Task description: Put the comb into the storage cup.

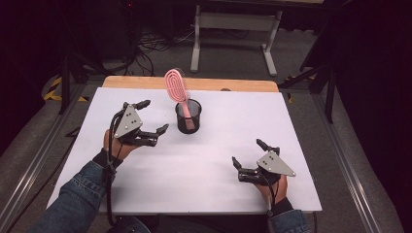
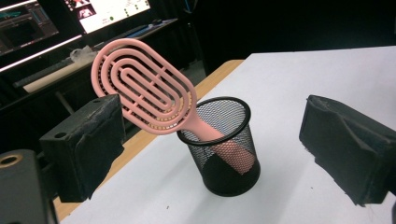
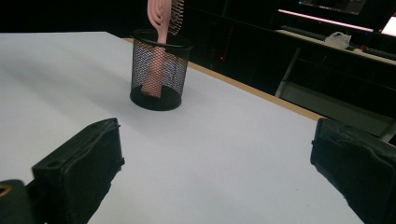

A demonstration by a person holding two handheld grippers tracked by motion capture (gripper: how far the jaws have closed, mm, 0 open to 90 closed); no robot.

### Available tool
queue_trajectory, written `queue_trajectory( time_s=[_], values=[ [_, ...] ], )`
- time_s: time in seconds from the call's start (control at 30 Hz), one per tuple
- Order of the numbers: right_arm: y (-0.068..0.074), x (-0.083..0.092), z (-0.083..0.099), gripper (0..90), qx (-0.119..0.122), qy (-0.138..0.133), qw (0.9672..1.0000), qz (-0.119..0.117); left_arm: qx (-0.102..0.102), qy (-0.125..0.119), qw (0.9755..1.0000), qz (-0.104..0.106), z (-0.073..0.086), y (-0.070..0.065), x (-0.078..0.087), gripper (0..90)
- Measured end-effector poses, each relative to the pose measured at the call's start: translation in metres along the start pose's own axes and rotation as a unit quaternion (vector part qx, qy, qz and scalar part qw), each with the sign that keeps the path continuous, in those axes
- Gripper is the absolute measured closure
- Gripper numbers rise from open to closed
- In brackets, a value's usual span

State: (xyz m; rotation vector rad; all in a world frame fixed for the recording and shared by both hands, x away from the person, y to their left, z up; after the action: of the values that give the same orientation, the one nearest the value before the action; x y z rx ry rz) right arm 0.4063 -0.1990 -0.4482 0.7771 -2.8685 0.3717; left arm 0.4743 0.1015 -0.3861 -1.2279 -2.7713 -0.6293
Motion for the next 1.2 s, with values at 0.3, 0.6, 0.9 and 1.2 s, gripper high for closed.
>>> queue_trajectory(
  time_s=[0.3,0.6,0.9,1.2],
  values=[
    [0.001,0.000,0.000,2.6,0.002,0.000,1.0000,0.000,-0.002,-0.003,1.0000,0.001,0.001,-0.005,0.005,7.7],
    [0.001,0.000,0.000,3.3,0.003,0.000,1.0000,0.001,-0.006,-0.009,0.9999,-0.001,0.003,-0.009,0.012,7.7],
    [0.001,0.002,-0.002,3.7,0.005,-0.004,1.0000,0.002,-0.008,-0.010,0.9999,0.000,0.005,-0.014,0.022,7.7],
    [0.001,0.002,-0.003,4.0,0.007,-0.006,1.0000,0.001,-0.014,-0.003,0.9999,0.002,0.011,-0.018,0.025,7.6]
  ],
)
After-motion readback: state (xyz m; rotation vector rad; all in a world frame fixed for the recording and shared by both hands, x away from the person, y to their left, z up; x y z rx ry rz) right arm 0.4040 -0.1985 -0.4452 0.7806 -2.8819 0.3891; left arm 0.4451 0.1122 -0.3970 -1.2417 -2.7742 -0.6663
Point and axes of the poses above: each handheld gripper's, and its own axes: x roughly backward along the jaws, z roughly out of its underside, y roughly to its left, the point moved 9 cm from there along -x, roughly forward along the jaws, and after that the axes turned 2 degrees about -x, right-handed, at the moved point
